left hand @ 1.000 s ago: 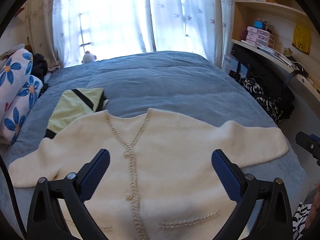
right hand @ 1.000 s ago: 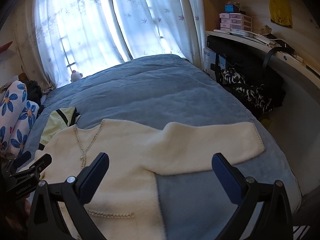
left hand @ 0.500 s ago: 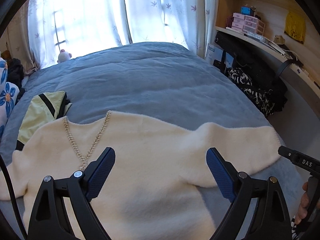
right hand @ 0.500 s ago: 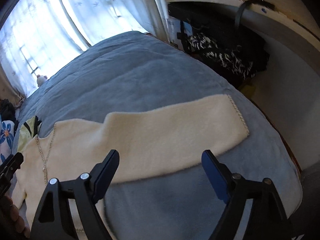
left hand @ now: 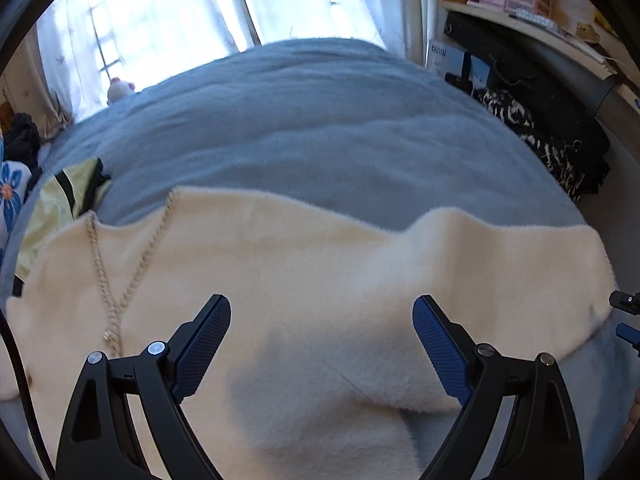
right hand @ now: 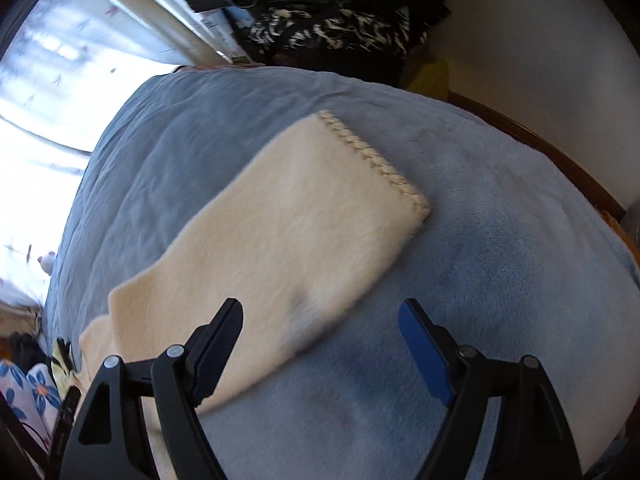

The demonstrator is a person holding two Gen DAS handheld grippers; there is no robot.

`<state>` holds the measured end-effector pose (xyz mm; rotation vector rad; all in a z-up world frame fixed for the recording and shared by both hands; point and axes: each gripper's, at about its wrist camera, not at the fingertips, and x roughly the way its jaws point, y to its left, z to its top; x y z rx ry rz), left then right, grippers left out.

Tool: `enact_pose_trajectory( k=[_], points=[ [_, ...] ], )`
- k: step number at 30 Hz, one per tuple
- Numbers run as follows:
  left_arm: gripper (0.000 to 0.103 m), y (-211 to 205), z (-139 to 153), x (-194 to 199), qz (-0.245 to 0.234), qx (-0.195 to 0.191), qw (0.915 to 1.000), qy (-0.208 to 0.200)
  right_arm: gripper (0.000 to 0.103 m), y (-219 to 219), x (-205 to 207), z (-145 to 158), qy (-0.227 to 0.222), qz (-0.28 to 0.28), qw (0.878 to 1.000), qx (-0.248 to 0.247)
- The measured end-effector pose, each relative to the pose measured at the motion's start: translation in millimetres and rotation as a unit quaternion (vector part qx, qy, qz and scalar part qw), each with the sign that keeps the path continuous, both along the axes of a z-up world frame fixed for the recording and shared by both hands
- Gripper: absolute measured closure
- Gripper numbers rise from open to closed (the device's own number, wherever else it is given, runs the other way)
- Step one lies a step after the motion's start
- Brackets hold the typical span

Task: Fold large clothes
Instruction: 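Grasp the cardigan sleeve cuff with the right gripper and lift it, then fold the held sleeve across the cardigan front toward the left gripper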

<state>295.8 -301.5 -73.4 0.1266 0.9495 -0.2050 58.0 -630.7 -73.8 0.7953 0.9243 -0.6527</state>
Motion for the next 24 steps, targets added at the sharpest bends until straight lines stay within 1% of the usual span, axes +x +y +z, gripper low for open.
enact_pose_trajectory(
  k=[1, 2, 4, 7, 8, 9, 10, 11, 12, 13, 14, 16, 17, 19, 21, 24],
  points=[
    [0.011, 0, -6, 3, 0.002, 0.001, 1.0000, 0.008, 0.028, -5, 2, -7, -0.001, -0.004, 1.000, 0.008],
    [0.012, -1, -12, 5, 0.006, 0.002, 0.9998, 0.017, 0.032, -9, 4, -13, -0.004, -0.008, 1.000, 0.019],
    [0.014, -1, -24, 10, 0.009, -0.002, 0.9995, 0.031, 0.033, -16, 8, -25, -0.005, -0.017, 0.999, 0.033],
    [0.014, 0, -33, 12, 0.006, -0.007, 0.9993, 0.035, 0.033, -19, 19, -34, -0.003, -0.019, 1.000, 0.019],
    [0.014, 0, -36, 12, 0.004, -0.009, 0.9993, 0.036, 0.041, -19, 22, -35, 0.001, -0.021, 1.000, 0.009],
    [0.014, 3, -36, 12, 0.005, -0.011, 0.9993, 0.036, 0.052, -17, 26, -34, 0.007, -0.020, 1.000, -0.003],
    [0.014, 6, -36, 12, 0.007, -0.013, 0.9993, 0.035, 0.058, -16, 29, -33, 0.010, -0.018, 1.000, -0.011],
    [0.014, 8, -36, 13, 0.010, -0.013, 0.9993, 0.033, 0.076, -14, 31, -30, 0.008, -0.014, 1.000, -0.019],
    [0.014, 12, -34, 11, 0.011, -0.016, 0.9994, 0.030, 0.087, -12, 32, -26, -0.001, -0.009, 1.000, -0.021],
    [0.014, 16, -31, 10, 0.012, -0.018, 0.9994, 0.029, 0.088, -11, 33, -22, -0.007, -0.006, 1.000, -0.029],
    [0.014, 22, -27, 9, 0.014, -0.018, 0.9994, 0.027, 0.089, -5, 34, -12, -0.014, -0.001, 0.999, -0.048],
    [0.014, 36, -18, 7, 0.015, -0.015, 0.9995, 0.025, 0.089, 16, 36, 12, -0.040, 0.023, 0.995, -0.086],
    [0.014, 43, -12, 4, 0.016, -0.011, 0.9996, 0.020, 0.089, 30, 37, 27, -0.058, 0.041, 0.992, -0.101],
    [0.014, 59, 0, -2, 0.017, -0.001, 0.9999, 0.004, 0.089, 62, 42, 54, -0.093, 0.085, 0.985, -0.114],
    [0.014, 79, 11, -10, 0.019, 0.008, 0.9998, -0.009, 0.090, 104, 51, 80, -0.129, 0.145, 0.974, -0.118],
    [0.014, 115, 24, -20, 0.029, 0.014, 0.9994, -0.016, 0.089, 173, 64, 102, -0.158, 0.234, 0.952, -0.120]
  ],
)
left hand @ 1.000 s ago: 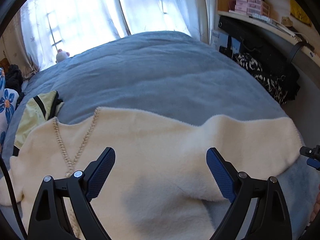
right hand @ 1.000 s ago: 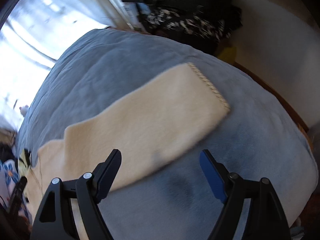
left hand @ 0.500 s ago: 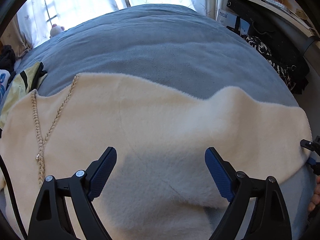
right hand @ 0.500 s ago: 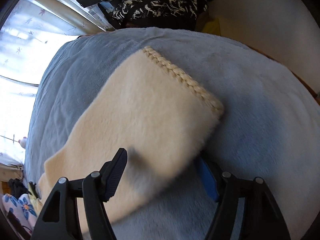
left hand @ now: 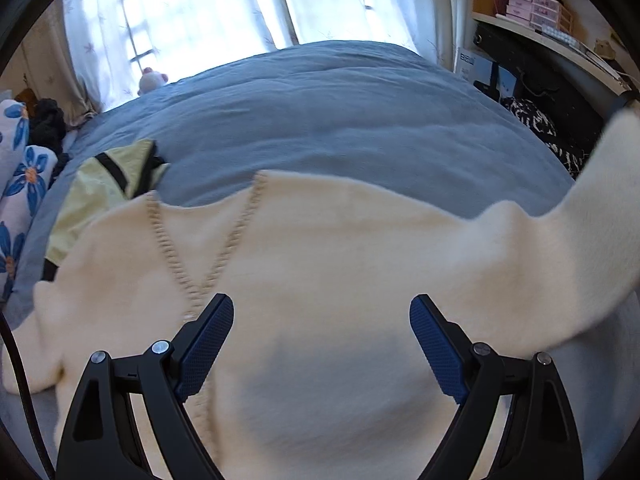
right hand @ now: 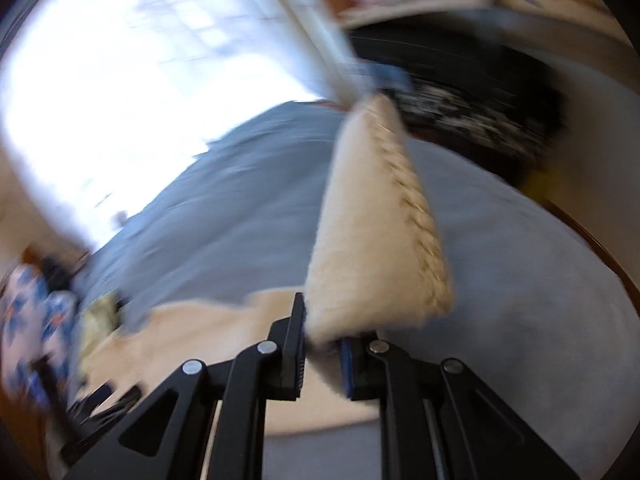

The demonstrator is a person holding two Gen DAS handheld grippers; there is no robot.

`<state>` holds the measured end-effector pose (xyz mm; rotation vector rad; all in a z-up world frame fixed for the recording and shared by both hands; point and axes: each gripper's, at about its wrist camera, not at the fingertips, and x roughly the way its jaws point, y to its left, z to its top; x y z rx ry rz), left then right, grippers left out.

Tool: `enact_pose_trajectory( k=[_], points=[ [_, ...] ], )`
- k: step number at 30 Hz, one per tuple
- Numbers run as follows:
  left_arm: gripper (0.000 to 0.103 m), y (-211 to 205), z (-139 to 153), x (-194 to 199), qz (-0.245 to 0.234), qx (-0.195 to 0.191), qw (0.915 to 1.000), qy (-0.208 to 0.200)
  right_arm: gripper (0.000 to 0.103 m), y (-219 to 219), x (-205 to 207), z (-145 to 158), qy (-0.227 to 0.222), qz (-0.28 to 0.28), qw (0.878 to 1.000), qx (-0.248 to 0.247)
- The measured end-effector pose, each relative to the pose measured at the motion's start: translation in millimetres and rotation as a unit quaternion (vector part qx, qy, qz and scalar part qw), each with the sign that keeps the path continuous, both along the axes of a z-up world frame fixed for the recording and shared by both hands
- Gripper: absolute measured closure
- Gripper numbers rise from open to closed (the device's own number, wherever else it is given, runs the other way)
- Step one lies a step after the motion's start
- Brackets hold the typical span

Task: Fold large clothes
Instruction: 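Fold the held sleeve across the cardigan front toward the left gripper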

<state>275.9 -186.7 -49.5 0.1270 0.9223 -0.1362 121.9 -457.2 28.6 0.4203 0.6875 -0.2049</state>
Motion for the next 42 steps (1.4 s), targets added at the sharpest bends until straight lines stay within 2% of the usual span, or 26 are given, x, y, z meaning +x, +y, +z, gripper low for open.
enact_pose_trajectory(
  k=[2, 5, 7, 9, 12, 15, 18, 22, 29, 33, 35, 36, 37, 39, 42],
  points=[
    [0.014, 23, 5, -6, 0.008, -0.001, 1.0000, 0.000, 0.089, 44, 9, 0, 0.003, 0.051, 0.999, -0.005],
    [0.014, 59, 8, -14, 0.022, -0.008, 0.9997, 0.001, 0.086, 104, 28, -23, 0.030, 0.111, 0.993, -0.015],
    [0.014, 80, 3, -19, 0.027, -0.015, 0.9995, 0.011, 0.084, 138, 38, -54, 0.072, 0.128, 0.988, -0.039],
    [0.014, 94, -7, -23, 0.027, -0.024, 0.9989, 0.030, 0.074, 163, 46, -87, 0.115, 0.141, 0.982, -0.057],
    [0.014, 104, -22, -25, 0.012, -0.060, 0.9960, 0.065, 0.073, 189, 38, -132, 0.177, 0.158, 0.969, -0.067],
    [0.014, 110, -34, -27, -0.006, -0.115, 0.9885, 0.098, 0.070, 192, 19, -145, 0.182, 0.151, 0.970, -0.061],
    [0.014, 108, -44, -28, -0.015, -0.161, 0.9796, 0.120, 0.060, 181, -2, -137, 0.168, 0.128, 0.977, -0.028],
    [0.014, 94, -54, -28, -0.033, -0.220, 0.9641, 0.145, 0.058, 168, -24, -128, 0.158, 0.095, 0.983, -0.024],
    [0.015, 54, -74, -33, -0.061, -0.250, 0.9496, 0.179, 0.058, 152, -56, -122, 0.142, 0.065, 0.988, 0.013],
    [0.035, 39, -87, -27, -0.056, -0.278, 0.9383, 0.198, 0.058, 150, -63, -124, 0.139, 0.062, 0.988, 0.032],
    [0.051, 33, -91, -21, -0.047, -0.280, 0.9394, 0.193, 0.058, 151, -65, -124, 0.139, 0.064, 0.988, 0.029],
    [0.073, 29, -95, -18, -0.045, -0.275, 0.9410, 0.192, 0.058, 152, -66, -124, 0.140, 0.065, 0.988, 0.025],
    [0.087, 24, -98, -14, -0.046, -0.266, 0.9431, 0.194, 0.058, 153, -66, -124, 0.141, 0.066, 0.988, 0.021],
    [0.088, 16, -92, -10, -0.052, -0.248, 0.9494, 0.185, 0.058, 154, -68, -123, 0.142, 0.069, 0.987, 0.016],
    [0.089, 8, -51, -11, -0.078, -0.205, 0.9694, 0.110, 0.058, 153, -71, -118, 0.137, 0.071, 0.988, 0.014]
  ],
)
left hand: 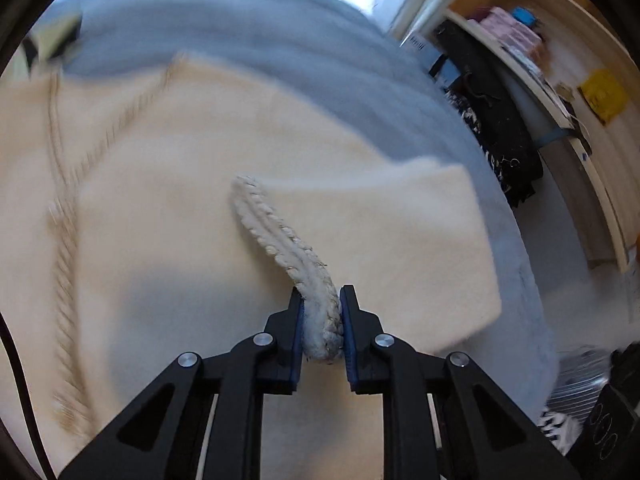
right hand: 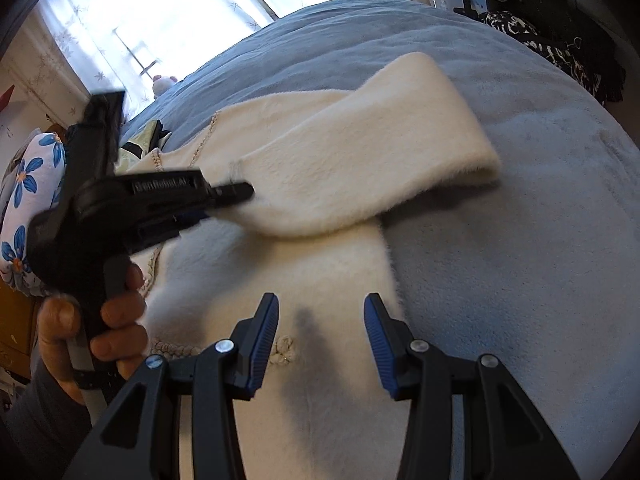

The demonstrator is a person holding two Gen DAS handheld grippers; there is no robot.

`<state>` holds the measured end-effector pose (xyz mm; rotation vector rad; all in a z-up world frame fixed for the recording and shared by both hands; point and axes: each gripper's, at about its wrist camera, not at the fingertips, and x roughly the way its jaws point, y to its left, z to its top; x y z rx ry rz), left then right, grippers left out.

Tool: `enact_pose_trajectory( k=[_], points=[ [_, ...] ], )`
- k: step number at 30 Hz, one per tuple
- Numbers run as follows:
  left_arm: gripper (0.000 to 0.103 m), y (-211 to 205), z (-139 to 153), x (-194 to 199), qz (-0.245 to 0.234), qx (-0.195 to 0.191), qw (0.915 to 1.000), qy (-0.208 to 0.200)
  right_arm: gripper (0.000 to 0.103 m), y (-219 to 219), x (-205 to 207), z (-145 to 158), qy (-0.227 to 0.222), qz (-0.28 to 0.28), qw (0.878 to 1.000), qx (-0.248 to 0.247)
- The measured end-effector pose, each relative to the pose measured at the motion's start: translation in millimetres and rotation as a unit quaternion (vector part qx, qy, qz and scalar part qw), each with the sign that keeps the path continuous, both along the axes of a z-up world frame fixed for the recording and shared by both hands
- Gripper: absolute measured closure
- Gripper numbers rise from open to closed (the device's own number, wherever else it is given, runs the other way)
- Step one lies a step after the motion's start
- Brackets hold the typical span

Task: Fold large clothes
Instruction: 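Fold the held sleeve across the cardigan front toward the left gripper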

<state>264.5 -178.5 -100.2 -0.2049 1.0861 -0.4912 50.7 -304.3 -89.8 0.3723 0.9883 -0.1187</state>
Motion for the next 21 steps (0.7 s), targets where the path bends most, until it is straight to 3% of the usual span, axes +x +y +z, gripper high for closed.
enact_pose_trajectory(
  k=[5, 8, 10, 12, 15, 17, 21],
  points=[
    [0.088, 31, 84, 3, 0.021, 0.030, 0.9912, -0.127, 0.058, 2, 1, 6, -0.008, 0.001, 1.000, -0.003],
    [0.088, 71, 111, 2, 0.046, 0.067, 0.9812, -0.175, 0.058, 7, 2, 9, -0.011, 0.008, 1.000, -0.008],
    [0.088, 105, 114, 0, 0.070, 0.103, 0.9737, -0.191, 0.058, 11, 4, 9, -0.011, 0.015, 1.000, -0.013],
    [0.087, 143, 100, 1, 0.094, 0.135, 0.9705, -0.176, 0.058, 15, 8, 7, -0.007, 0.021, 1.000, -0.020],
    [0.084, 199, 50, 6, 0.119, 0.163, 0.9745, -0.099, 0.058, 20, 14, 1, 0.005, 0.025, 0.999, -0.027],
    [0.084, 224, 15, 7, 0.134, 0.182, 0.9727, -0.054, 0.058, 22, 19, -2, 0.011, 0.027, 0.999, -0.022],
    [0.079, 262, -25, 10, 0.165, 0.130, 0.9776, 0.015, 0.058, 18, 31, 3, 0.015, 0.023, 0.999, -0.023]
  ],
)
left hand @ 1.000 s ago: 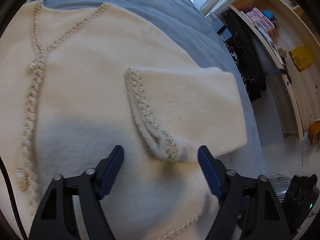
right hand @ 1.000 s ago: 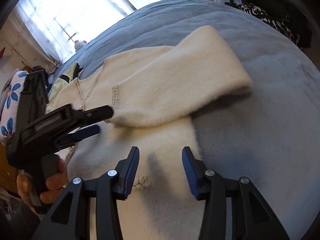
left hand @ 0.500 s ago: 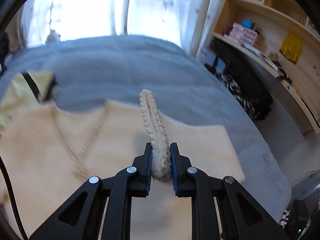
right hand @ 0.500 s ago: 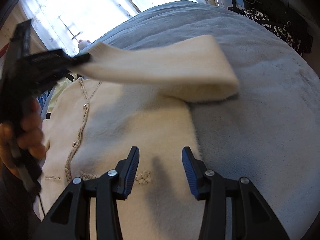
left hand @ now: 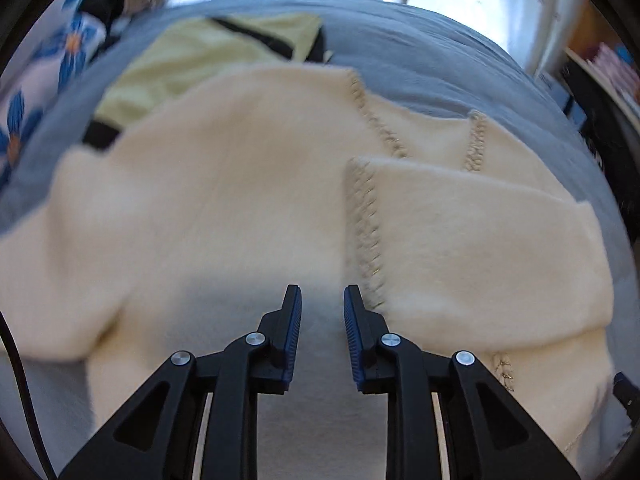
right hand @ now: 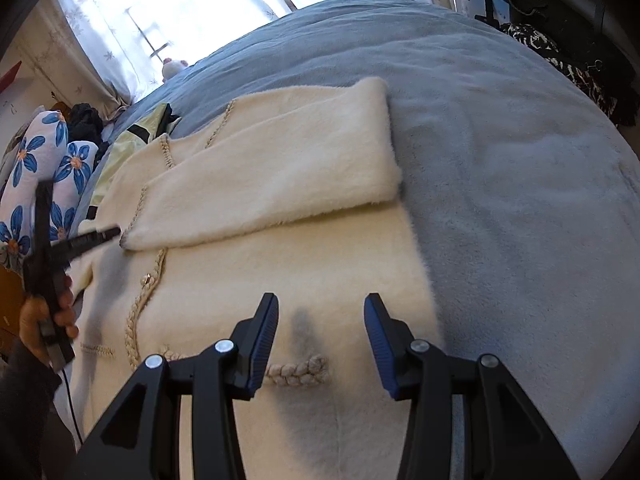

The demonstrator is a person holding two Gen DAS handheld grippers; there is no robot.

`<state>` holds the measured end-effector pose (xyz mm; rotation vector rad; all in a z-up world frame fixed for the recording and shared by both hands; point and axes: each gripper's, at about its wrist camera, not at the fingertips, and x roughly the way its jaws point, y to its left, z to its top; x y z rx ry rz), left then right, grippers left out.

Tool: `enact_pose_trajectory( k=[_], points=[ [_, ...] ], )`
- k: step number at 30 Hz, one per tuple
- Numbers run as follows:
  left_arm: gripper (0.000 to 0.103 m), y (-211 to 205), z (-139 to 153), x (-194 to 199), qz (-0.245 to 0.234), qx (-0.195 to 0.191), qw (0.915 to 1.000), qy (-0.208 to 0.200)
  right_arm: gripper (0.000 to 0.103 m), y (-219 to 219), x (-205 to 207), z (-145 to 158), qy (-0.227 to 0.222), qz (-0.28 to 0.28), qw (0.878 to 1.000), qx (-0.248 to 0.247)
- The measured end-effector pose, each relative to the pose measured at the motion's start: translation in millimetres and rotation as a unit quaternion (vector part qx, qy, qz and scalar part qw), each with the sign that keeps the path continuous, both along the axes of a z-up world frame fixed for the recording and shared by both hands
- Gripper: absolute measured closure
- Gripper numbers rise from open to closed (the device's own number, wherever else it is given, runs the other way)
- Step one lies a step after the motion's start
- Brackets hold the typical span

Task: Fold large clothes
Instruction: 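Fold the held sleeve across the cardigan front toward the left gripper, then release the sleeve with the right gripper and smooth it flat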

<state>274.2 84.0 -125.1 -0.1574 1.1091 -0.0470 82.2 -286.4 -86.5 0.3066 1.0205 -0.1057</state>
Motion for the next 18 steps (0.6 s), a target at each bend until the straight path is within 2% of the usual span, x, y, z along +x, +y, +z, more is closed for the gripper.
enact_pose_trajectory(
  k=[2, 4, 5, 7, 11, 17, 18],
  points=[
    [0.074, 11, -1, 0, 0.016, -0.032, 0.9993, -0.006, 0.053, -6, 10, 8, -0.004, -0.005, 1.000, -0.004],
    [0.057, 17, 0, 1, 0.028, -0.051, 0.9982, -0.017, 0.045, -14, 23, 15, -0.011, -0.011, 1.000, -0.005],
    [0.055, 18, -1, 2, 0.030, -0.054, 0.9978, -0.022, 0.042, -19, 30, 17, -0.014, -0.015, 1.000, -0.006],
    [0.054, 19, 1, 11, 0.031, -0.057, 0.9975, -0.028, 0.041, -31, 50, 19, -0.015, -0.024, 1.000, -0.008],
    [0.054, -2, 0, 42, 0.011, -0.063, 0.9979, -0.012, 0.041, -58, 100, 9, 0.006, -0.046, 0.999, 0.014],
    [0.054, -31, -15, 74, -0.013, -0.032, 0.9994, 0.008, 0.041, -84, 164, -22, 0.041, -0.071, 0.996, 0.021],
    [0.065, -35, -15, 77, -0.015, -0.024, 0.9996, 0.005, 0.041, -86, 171, -27, 0.046, -0.072, 0.996, 0.025]
  ],
)
